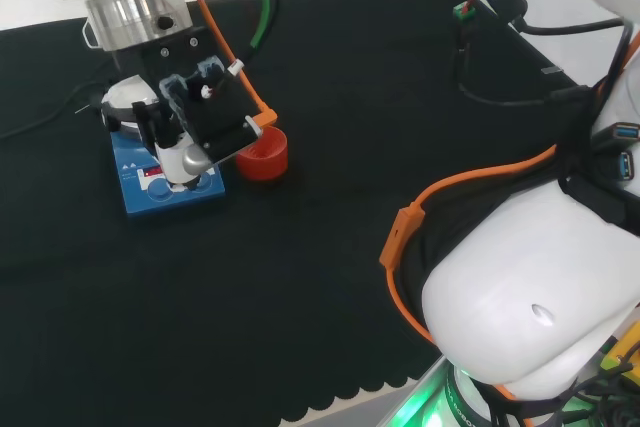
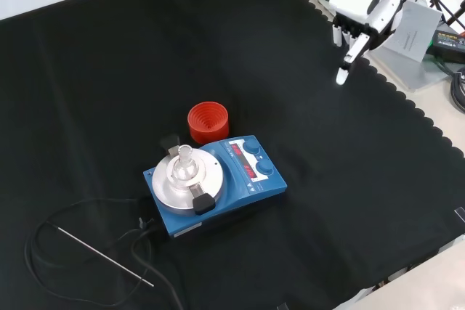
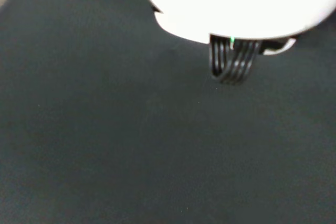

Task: Turn on the heater.

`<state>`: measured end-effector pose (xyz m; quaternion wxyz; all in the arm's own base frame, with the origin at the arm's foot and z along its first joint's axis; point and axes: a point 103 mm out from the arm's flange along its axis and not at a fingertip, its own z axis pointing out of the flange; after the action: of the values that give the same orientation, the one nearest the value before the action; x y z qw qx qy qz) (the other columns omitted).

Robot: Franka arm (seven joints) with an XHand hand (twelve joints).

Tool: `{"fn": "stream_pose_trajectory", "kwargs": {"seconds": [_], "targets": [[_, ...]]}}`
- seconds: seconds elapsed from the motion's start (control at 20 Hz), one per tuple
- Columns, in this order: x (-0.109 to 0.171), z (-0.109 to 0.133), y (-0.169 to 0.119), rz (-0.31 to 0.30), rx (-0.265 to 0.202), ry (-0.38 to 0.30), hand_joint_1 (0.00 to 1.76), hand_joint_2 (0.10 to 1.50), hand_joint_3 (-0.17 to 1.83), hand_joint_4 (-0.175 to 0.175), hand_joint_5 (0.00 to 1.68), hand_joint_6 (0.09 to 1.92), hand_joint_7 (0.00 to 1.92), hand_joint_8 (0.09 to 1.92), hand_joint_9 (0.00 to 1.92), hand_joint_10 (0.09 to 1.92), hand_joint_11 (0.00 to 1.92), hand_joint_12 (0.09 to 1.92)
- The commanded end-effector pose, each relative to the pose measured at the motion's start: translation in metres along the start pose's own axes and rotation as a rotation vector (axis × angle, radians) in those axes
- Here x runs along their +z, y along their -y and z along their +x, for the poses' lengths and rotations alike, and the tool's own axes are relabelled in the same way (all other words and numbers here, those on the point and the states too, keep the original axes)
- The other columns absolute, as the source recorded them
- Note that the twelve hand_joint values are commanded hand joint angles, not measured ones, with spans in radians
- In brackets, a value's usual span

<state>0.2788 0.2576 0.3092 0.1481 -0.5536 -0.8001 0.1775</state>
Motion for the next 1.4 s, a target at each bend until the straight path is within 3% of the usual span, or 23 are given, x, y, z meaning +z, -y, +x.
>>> {"fn": "stream_pose_trajectory", "kwargs": {"seconds": [0.05,0.45,1.4], "targets": [[0.009,-0.003,-0.029,0.026,0.003,-0.009,1.55,0.5,1.24,-0.048,0.07,0.55,1.55,1.41,1.6,1.27,1.3,1.15],[0.012,-0.032,-0.051,0.038,0.062,-0.043,1.56,0.46,1.33,-0.045,0.07,0.53,1.59,1.45,1.63,1.33,1.32,1.23],[0.022,-0.056,-0.09,0.086,0.125,-0.057,1.55,0.44,1.39,-0.047,0.07,0.51,1.6,1.46,1.64,1.36,1.33,1.25]]}}
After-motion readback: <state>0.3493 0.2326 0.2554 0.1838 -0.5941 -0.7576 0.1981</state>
